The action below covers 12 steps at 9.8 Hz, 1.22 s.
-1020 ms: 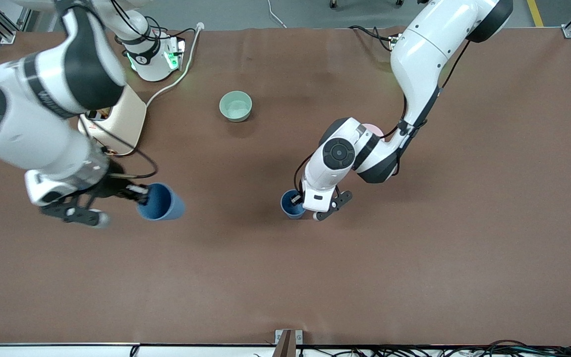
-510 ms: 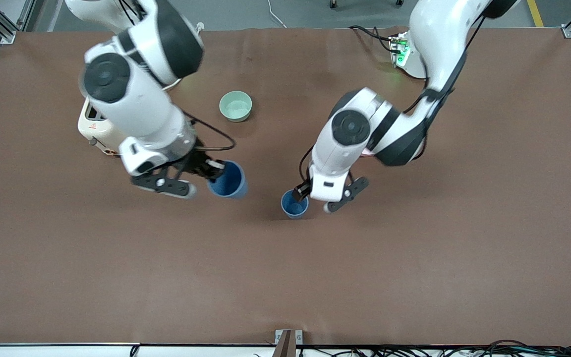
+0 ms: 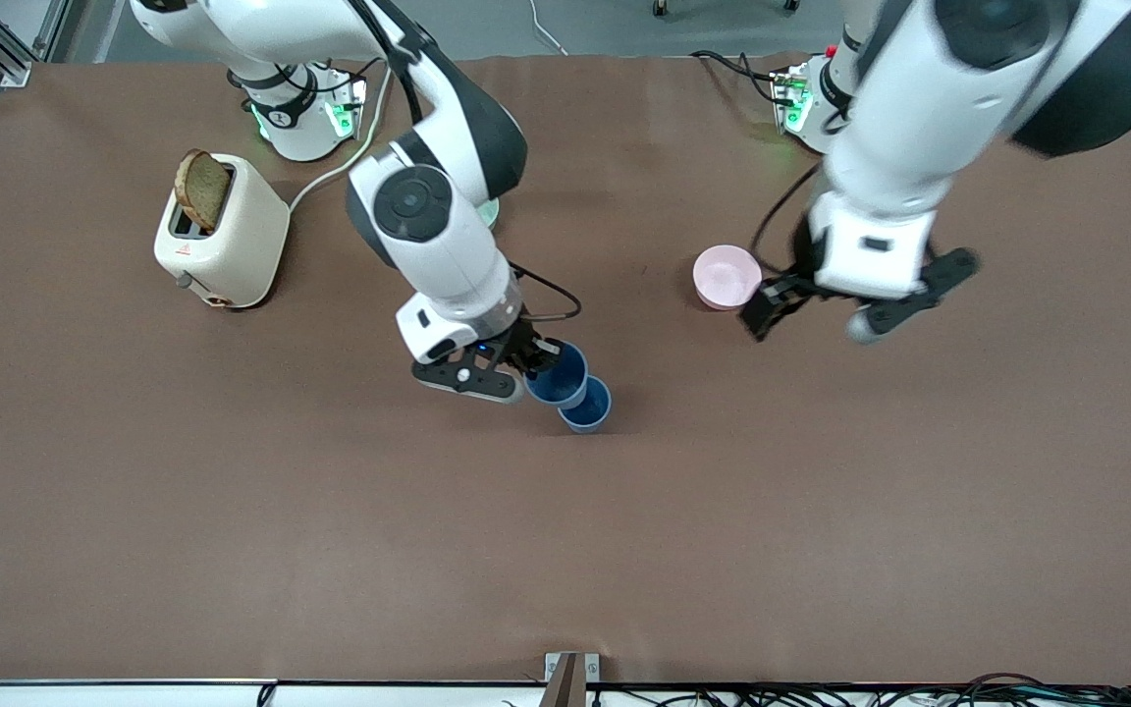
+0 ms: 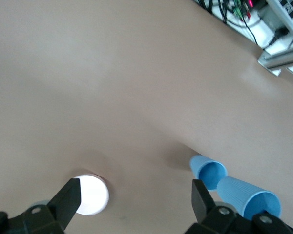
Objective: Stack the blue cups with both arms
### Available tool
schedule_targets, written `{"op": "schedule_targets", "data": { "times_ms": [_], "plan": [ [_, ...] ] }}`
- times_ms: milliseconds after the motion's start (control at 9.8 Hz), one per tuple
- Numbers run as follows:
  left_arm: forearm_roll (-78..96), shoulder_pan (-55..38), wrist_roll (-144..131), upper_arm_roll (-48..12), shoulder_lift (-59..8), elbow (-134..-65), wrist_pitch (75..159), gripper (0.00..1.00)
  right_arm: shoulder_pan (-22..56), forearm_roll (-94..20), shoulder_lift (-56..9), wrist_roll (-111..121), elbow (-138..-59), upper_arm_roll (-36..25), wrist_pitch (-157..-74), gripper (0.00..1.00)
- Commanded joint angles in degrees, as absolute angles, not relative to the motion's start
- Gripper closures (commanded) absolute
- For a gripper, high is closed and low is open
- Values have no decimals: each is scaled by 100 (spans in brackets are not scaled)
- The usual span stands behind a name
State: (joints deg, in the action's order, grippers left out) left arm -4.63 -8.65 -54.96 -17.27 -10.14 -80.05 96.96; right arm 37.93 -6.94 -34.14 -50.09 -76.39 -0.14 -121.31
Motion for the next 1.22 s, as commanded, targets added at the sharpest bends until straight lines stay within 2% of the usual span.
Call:
{"op": "schedule_targets", "data": {
  "times_ms": [0, 510, 612, 816, 1122],
  "plan": [
    [-510, -258, -4365, -1740, -512, -8323, 9423, 0, 3920, -633, -3533, -5115, -7611, -79, -12208, 99],
    [-413, 851, -1823, -1766, 61, -8332, 8490, 0, 3964, -624, -3700, -5089, -7611, -79, -12384, 98],
    [-300, 766, -1497, -1584, 53, -8376, 8525, 0, 3955, -615, -3700, -5089, -7611, -88, -12392, 98],
    [-141, 204, -725, -829, 114, -8716, 8552, 0, 3946, -589, -3700, -5054, -7611, -105, -12393, 98],
    [-27, 176, -404, -817, 281, -9324, 8850, 0, 3999, -439, -3788, -5089, -7611, -105, -12419, 98]
  ]
}}
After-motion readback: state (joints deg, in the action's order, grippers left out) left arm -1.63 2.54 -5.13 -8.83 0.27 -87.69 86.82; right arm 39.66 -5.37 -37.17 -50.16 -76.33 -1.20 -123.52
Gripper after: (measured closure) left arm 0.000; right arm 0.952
